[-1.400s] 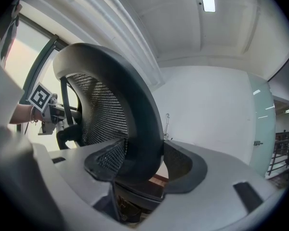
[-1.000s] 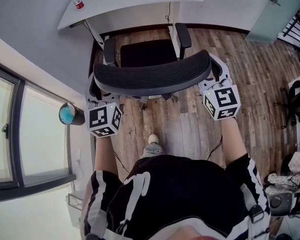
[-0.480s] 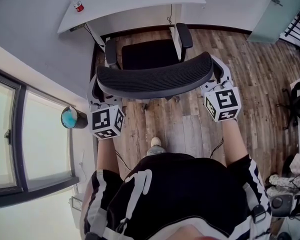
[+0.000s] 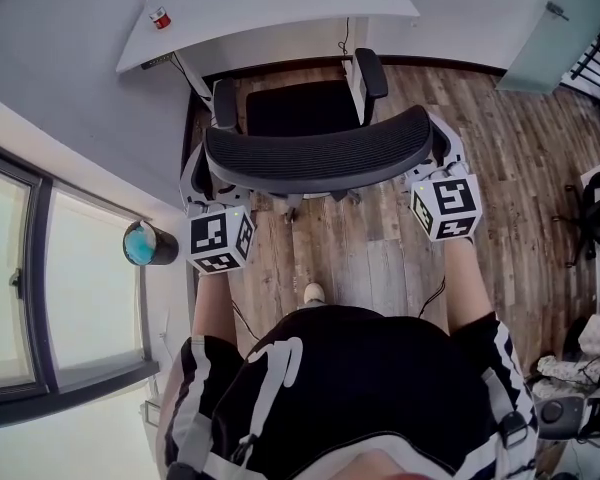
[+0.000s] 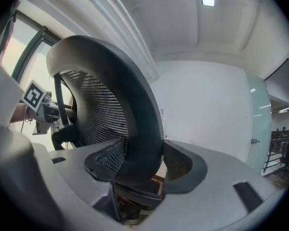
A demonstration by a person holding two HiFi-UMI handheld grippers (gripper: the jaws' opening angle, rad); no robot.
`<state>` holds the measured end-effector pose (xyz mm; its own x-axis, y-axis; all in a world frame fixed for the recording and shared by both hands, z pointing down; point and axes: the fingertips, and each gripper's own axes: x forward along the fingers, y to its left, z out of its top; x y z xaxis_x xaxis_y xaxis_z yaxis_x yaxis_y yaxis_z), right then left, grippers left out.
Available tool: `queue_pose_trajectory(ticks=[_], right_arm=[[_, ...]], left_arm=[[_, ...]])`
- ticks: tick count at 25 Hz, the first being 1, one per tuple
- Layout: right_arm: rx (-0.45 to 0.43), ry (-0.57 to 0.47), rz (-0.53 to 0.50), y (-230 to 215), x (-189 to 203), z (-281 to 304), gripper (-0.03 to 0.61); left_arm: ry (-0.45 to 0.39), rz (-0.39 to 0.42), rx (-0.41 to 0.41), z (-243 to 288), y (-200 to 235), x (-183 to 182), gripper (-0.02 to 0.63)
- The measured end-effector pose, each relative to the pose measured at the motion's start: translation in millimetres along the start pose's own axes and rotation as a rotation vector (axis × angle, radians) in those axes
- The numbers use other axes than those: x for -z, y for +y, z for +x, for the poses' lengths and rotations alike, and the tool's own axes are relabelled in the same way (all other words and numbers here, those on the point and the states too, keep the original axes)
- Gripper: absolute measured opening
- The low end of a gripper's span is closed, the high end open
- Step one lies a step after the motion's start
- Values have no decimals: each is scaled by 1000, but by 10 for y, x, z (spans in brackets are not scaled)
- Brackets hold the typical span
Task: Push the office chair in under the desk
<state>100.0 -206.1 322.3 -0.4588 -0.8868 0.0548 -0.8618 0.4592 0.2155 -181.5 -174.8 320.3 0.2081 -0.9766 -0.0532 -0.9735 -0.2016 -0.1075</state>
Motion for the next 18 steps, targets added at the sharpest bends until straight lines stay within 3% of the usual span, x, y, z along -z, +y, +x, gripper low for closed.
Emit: queue_pose_trajectory(ticks=[18], right_arm=[[33,10,11,-241,25,669,242]], left_arm=[[13,9,22,709,249,53,311]])
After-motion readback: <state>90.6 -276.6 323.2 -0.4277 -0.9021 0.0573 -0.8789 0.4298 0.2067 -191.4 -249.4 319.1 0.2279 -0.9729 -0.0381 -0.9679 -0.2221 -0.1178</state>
